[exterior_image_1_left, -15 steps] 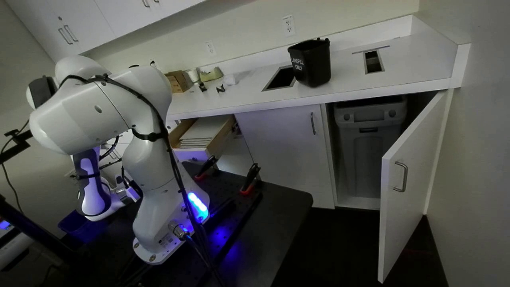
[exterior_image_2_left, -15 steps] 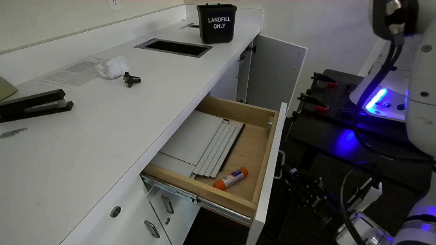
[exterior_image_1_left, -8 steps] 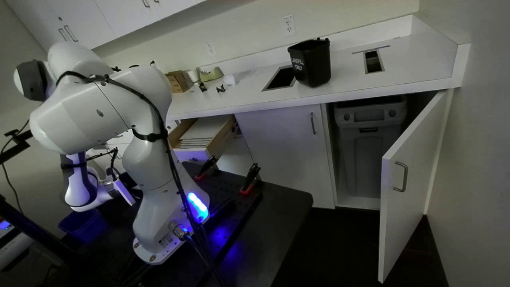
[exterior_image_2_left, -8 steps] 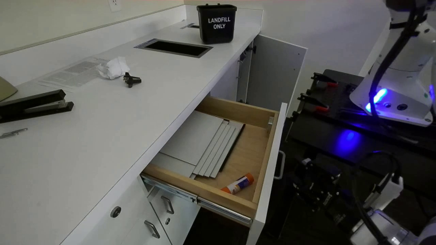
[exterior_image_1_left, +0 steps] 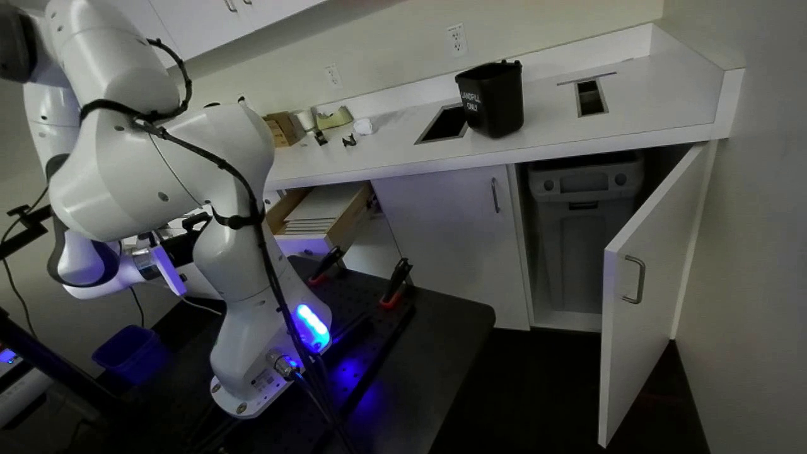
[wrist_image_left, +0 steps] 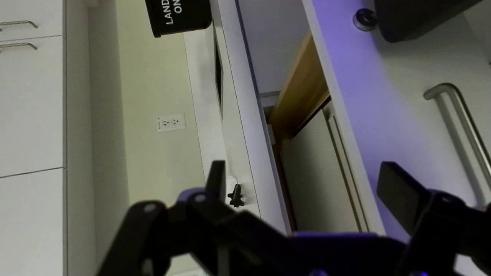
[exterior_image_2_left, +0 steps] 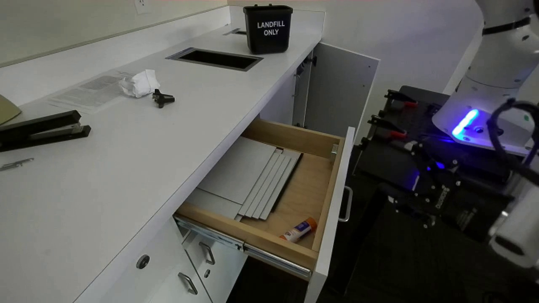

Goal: Open the right drawer fully

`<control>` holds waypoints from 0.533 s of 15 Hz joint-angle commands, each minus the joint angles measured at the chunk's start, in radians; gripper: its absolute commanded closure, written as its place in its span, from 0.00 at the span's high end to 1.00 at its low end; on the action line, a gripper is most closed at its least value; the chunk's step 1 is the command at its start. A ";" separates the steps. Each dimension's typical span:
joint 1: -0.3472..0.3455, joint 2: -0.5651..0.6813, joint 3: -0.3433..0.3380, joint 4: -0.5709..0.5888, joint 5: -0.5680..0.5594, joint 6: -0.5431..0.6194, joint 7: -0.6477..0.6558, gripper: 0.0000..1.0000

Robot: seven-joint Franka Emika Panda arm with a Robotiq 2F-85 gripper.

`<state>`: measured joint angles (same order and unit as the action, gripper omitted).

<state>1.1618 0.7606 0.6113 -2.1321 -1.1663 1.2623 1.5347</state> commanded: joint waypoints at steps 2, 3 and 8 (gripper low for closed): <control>-0.224 -0.300 0.129 -0.272 -0.036 0.181 -0.009 1.00; -0.271 -0.353 0.149 -0.309 -0.052 0.228 -0.004 1.00; -0.473 -0.598 0.168 -0.414 -0.105 0.524 -0.025 1.00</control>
<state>0.7780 0.3410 0.7713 -2.4541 -1.2573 1.6199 1.5351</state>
